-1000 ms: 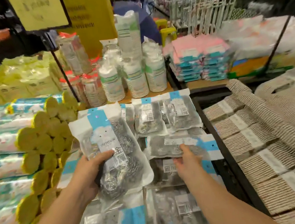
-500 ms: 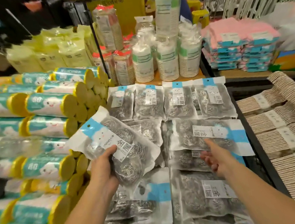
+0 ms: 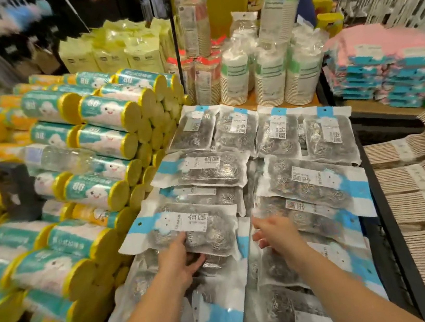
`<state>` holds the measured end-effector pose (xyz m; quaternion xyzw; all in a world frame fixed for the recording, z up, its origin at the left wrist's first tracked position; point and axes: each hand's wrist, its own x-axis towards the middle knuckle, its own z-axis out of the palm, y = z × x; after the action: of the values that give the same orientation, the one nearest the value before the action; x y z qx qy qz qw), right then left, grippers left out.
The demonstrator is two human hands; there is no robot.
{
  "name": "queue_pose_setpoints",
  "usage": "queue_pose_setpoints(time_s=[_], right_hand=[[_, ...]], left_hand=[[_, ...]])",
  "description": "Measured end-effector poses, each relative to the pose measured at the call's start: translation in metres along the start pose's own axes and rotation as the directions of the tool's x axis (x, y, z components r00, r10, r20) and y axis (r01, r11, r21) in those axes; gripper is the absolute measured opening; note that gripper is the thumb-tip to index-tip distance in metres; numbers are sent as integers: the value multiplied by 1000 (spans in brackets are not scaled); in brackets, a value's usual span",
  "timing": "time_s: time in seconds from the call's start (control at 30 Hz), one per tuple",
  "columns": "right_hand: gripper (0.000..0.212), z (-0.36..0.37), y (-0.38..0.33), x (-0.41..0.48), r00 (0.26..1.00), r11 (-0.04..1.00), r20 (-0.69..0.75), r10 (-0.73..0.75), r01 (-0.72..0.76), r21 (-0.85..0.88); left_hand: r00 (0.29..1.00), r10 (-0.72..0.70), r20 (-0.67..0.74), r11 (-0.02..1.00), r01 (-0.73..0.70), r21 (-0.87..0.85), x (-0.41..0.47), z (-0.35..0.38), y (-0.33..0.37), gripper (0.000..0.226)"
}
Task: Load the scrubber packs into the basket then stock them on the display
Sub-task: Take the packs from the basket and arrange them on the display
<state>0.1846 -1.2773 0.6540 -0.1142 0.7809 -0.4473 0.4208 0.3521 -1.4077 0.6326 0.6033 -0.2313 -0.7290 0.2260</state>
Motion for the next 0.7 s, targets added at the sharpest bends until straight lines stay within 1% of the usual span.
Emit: queue_pose_setpoints(time_s=[0.07, 0.13, 0.2, 0.23, 0.27, 0.3, 0.37, 0.4, 0.43, 0.53, 0.63, 0.7], right_hand=[[24, -3, 15, -6, 1000, 996, 16, -7, 8, -85], [24, -6, 28, -10, 999, 986, 31, -32, 37, -163], [24, -8, 36, -13, 996, 975, 41, -78, 85, -206], [23, -8, 39, -14, 994, 971, 44, -98, 105, -213], [21, -9, 40, -14, 993, 969, 46, -109, 116, -219], [18, -9, 42, -13, 992, 966, 48, -113, 121, -229], [14, -8, 44, -12, 991, 960, 56, -119, 129, -249], [13, -7, 44, -12, 990, 955, 56, -127, 138, -265], [12, -4, 43, -12, 988, 944, 53, -147, 156, -292], [11, 15, 28, -21, 971, 895, 56, -232, 236, -379], [10, 53, 0, -38, 918, 842, 176, -356, 396, -366], [7, 87, -20, -53, 860, 784, 254, -443, 509, -355]], left_hand=[[999, 3, -40, 963, 8, 269, 0, -1, 5, 29], [999, 9, -42, 869, 13, 495, -3, -5, 8, 41], [999, 33, -34, 765, -3, 644, -3, -9, 9, 48], [998, 44, -34, 722, -8, 692, -3, -10, 9, 50], [999, 40, -26, 697, -9, 717, -4, -9, 12, 50], [1000, 2, -4, 714, 1, 700, -5, -8, 14, 50], [991, -113, 66, 784, 48, 618, -10, -8, 17, 51], [985, -145, 97, 788, 56, 613, -15, -10, 17, 52], [982, -147, 117, 770, 39, 637, -20, -15, 16, 53], [984, -16, 176, 722, -110, 683, -42, -42, 17, 46], [953, 216, 214, 682, -304, 665, -64, -89, 28, 29], [911, 372, 177, 658, -393, 643, -76, -130, 37, 22]])
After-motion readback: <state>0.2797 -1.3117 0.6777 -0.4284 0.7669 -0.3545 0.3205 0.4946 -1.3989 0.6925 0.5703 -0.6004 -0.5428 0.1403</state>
